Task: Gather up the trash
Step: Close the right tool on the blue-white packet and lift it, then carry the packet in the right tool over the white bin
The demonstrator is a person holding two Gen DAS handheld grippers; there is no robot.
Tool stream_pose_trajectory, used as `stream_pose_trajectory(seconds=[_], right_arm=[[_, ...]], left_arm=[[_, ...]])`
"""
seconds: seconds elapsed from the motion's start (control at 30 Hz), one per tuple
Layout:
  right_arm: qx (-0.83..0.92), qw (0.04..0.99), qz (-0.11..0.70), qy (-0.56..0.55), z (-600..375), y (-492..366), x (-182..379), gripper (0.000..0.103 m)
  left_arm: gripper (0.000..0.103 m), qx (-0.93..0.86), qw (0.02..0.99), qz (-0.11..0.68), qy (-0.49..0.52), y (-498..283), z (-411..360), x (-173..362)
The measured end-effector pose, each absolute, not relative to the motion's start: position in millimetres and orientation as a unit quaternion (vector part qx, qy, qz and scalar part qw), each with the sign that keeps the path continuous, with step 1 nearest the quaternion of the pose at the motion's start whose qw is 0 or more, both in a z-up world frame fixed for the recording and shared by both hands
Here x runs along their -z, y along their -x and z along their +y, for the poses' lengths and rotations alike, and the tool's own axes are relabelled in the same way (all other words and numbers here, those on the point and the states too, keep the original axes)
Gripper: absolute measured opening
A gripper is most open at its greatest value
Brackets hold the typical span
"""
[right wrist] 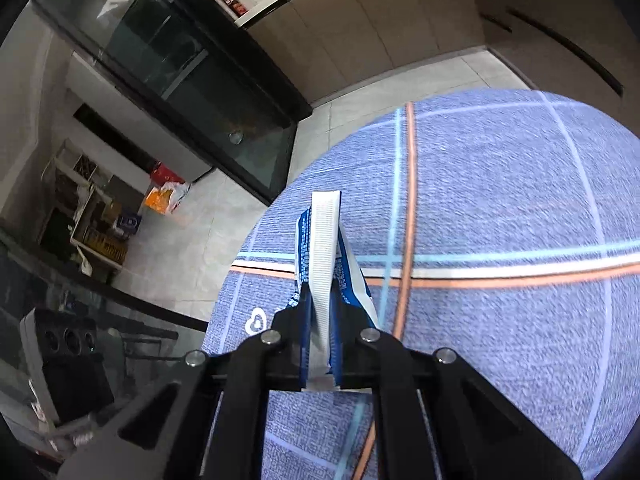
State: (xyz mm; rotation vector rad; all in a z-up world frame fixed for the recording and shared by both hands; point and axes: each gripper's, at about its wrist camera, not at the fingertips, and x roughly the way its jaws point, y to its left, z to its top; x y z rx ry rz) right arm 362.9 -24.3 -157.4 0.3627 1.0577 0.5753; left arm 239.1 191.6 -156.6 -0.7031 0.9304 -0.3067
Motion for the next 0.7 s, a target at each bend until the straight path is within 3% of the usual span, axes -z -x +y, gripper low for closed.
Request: stream_pose_trajectory(seconds=[0.07, 0.13, 0.4, 0.47, 0.7], right_arm=[[-0.267, 0.805, 0.496, -0.186, -27.6, -364.4, 155.4, 0.010], [-0.269, 0.802, 0.496, -0.197, -33.3, -362.0, 154.6, 0.010], [-0.276, 0.804, 0.483, -0.210, -60.1, -346.4, 143.1, 0.010], [-0.277, 0.804, 0.479, -0.217, -65.9, -342.7, 140.7, 0.010], [-0.267, 0.814, 0.453, -0.245, -106.6, -323.5, 127.8, 0.010]], left_arm=[[0.048, 0.148, 0.832, 0.444, 0.297, -239.5, 177.4, 156.1], [0.036, 0.157, 0.832, 0.450, 0.284, -241.6, 167.7, 157.4], [0.033, 0.166, 0.835, 0.450, 0.271, -248.4, 145.1, 151.7], [0.012, 0.181, 0.834, 0.449, 0.265, -250.2, 135.6, 147.2], [0.006, 0.209, 0.847, 0.434, 0.224, -252.2, 94.3, 121.8]])
